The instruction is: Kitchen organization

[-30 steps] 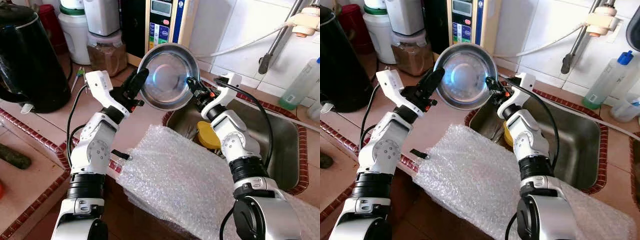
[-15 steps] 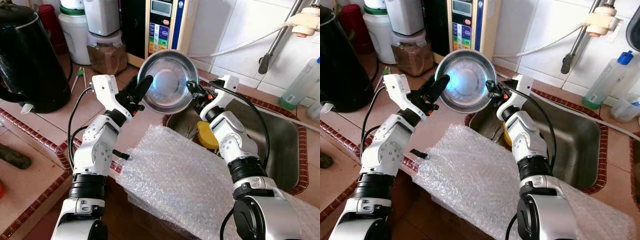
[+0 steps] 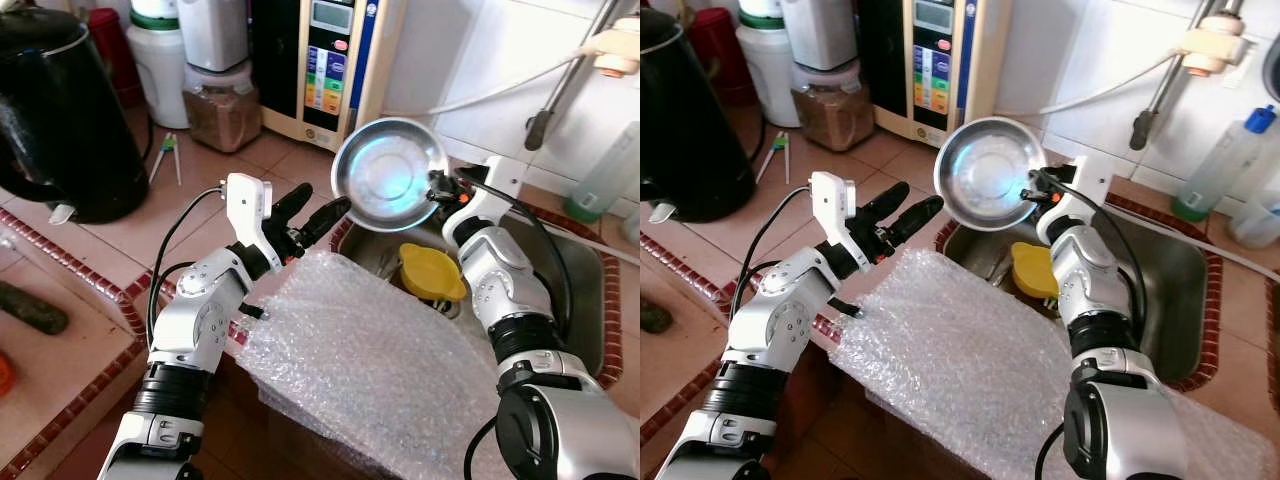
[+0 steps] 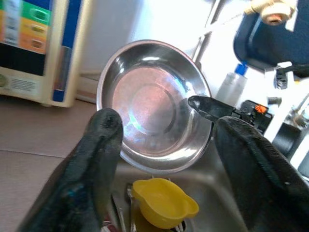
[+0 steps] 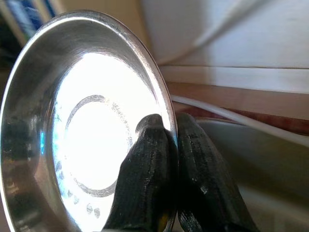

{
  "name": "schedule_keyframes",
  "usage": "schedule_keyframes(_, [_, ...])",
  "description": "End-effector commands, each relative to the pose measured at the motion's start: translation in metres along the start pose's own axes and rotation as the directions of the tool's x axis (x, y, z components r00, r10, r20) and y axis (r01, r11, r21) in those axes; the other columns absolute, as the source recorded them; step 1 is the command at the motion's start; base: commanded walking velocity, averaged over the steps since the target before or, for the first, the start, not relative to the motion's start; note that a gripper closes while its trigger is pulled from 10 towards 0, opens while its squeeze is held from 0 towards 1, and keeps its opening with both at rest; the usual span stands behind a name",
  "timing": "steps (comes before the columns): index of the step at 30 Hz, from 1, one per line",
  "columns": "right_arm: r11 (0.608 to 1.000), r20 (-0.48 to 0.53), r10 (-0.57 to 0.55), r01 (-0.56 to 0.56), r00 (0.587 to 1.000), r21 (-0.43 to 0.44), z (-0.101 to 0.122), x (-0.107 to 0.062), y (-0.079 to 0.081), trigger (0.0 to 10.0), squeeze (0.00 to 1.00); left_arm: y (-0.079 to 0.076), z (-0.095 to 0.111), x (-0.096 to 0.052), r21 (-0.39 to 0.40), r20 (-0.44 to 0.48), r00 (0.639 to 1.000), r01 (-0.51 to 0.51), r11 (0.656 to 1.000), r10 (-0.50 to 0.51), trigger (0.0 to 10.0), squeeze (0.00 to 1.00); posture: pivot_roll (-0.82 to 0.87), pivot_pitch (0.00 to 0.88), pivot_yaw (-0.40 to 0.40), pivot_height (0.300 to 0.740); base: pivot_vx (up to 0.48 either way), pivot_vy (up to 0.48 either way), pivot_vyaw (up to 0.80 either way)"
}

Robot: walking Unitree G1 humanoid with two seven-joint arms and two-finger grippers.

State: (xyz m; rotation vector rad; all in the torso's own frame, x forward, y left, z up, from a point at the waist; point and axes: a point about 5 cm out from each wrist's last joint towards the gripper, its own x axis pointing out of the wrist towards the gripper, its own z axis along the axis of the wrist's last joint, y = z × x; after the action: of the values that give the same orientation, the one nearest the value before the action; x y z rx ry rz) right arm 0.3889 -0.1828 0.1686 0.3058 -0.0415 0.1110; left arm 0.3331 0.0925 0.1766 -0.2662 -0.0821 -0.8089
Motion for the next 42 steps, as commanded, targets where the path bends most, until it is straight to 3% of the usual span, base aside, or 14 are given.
schedule_keyframes(1, [0.999, 0.027, -0.035, 0.036, 0.999, -0.02, 0.008, 0.001, -0.005, 0.0, 0.0, -0.004, 0.002, 0.002, 0.033, -0.019, 0.999, 0.03, 0.999, -0.029, 10.0, 1.0, -0.01, 0.022, -0.061, 0.74, 0.0, 0.0, 0.0])
schedule_keyframes(7, [0.989, 0.008, -0.122, 0.123, 0.992, -0.077, 0.005, -0.001, -0.019, 0.0, 0.0, -0.006, -0.002, 0.001, 0.049, -0.047, 0.998, 0.048, 0.998, -0.046, 10.0, 1.0, -0.01, 0.023, -0.059, 0.74, 0.0, 0.0, 0.0])
schedule_keyframes(10, [0.965, -0.035, -0.208, 0.199, 0.978, -0.172, -0.003, -0.005, -0.029, 0.0, 0.0, -0.006, -0.007, 0.0, 0.076, -0.083, 0.995, 0.056, 0.996, -0.049, 10.0, 1.0, -0.01, 0.024, -0.057, 0.74, 0.0, 0.0, 0.0])
schedule_keyframes(19, [0.926, -0.149, -0.323, 0.279, 0.935, -0.256, -0.024, -0.013, -0.044, 0.0, 0.0, -0.008, -0.013, -0.002, 0.113, -0.135, 0.988, 0.086, 0.99, -0.071, 10.0, 1.0, -0.01, 0.023, -0.057, 0.74, 0.0, 0.0, 0.0])
schedule_keyframes(20, [0.923, -0.18, -0.333, 0.28, 0.926, -0.265, -0.029, -0.015, -0.045, 4.7, 0.0, -0.009, -0.015, -0.002, 0.123, -0.156, 0.985, 0.098, 0.988, -0.079, 10.0, 1.0, -0.01, 0.023, -0.057, 0.74, 0.0, 0.0, 0.0])
schedule_keyframes(21, [0.922, -0.196, -0.335, 0.279, 0.922, -0.267, -0.032, -0.016, -0.045, 8.0, 0.0, -0.01, -0.017, -0.003, 0.125, -0.17, 0.982, 0.108, 0.986, -0.086, 10.0, 1.0, -0.01, 0.024, -0.056, 0.74, 0.0, 0.0, 0.0])
schedule_keyframes(22, [0.922, -0.205, -0.338, 0.279, 0.919, -0.269, -0.033, -0.016, -0.046, 8.0, 0.0, -0.01, -0.019, -0.004, 0.127, -0.179, 0.98, 0.114, 0.985, -0.09, 10.0, 1.0, -0.01, 0.022, -0.057, 0.74, 0.0, 0.0, 0.0])
schedule_keyframes(23, [0.924, -0.228, -0.339, 0.277, 0.913, -0.263, -0.037, -0.017, -0.046, 10.0, 0.95, -0.011, -0.021, -0.005, 0.131, -0.198, 0.975, 0.126, 0.983, -0.099, 10.0, 1.0, -0.01, 0.022, -0.057, 0.74, 0.0, 0.0, 0.0])
schedule_keyframes(24, [0.918, -0.238, -0.352, 0.284, 0.905, -0.275, -0.039, -0.018, -0.047, 10.0, 1.0, -0.012, -0.023, -0.005, 0.136, -0.206, 0.973, 0.131, 0.982, -0.101, 10.0, 1.0, -0.01, 0.022, -0.059, 0.74, 0.0, 0.0, 0.0])
schedule_keyframes(26, [0.927, -0.239, -0.344, 0.288, 0.908, -0.242, -0.041, -0.019, -0.046, 10.0, 1.0, -0.011, -0.024, -0.006, 0.146, -0.217, 0.971, 0.131, 0.981, -0.098, 10.0, 1.0, -0.01, 0.022, -0.06, 0.74, 0.0, 0.0, 0.0])
schedule_keyframes(42, [0.934, -0.248, -0.333, 0.282, 0.91, -0.221, -0.044, -0.017, -0.041, 10.0, 1.0, -0.011, -0.029, -0.007, 0.174, -0.255, 0.963, 0.137, 0.975, -0.09, 10.0, 1.0, -0.01, 0.015, -0.057, 0.74, 0.0, 0.0, 0.0])
